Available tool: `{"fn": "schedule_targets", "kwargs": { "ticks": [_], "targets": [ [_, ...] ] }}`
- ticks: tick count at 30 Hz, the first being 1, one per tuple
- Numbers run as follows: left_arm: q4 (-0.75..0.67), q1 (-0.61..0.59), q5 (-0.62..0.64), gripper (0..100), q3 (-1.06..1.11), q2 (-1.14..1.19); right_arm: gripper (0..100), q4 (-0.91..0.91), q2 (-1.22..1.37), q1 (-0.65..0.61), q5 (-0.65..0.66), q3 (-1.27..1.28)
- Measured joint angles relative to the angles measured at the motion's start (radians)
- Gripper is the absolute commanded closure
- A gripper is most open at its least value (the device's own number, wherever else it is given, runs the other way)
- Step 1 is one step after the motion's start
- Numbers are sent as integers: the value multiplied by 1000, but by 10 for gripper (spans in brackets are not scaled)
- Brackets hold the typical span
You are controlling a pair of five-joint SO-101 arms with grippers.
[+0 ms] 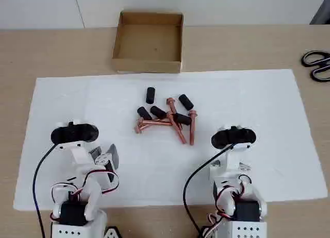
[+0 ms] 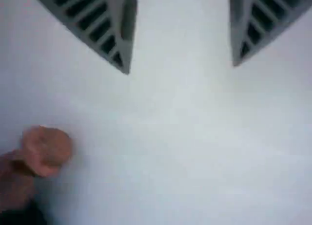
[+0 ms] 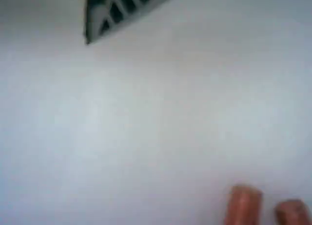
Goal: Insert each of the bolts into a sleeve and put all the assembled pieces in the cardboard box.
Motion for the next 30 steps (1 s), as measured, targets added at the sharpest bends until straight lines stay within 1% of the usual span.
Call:
{"fn": "schedule_targets", "kwargs": {
  "ticks": [1, 2, 5, 30],
  "targets": [
    [0, -49, 9, 872, 0, 0, 831, -18, -2, 38, 3, -2],
    [0, -69, 8, 872, 0, 0, 831, -25, -2, 46, 6, -2],
    [-3, -94, 8, 872, 0, 0, 831, -28, -2, 66, 8, 0],
    [-3, -98, 8, 872, 0, 0, 831, -28, -2, 71, 11, 0]
  ]
}}
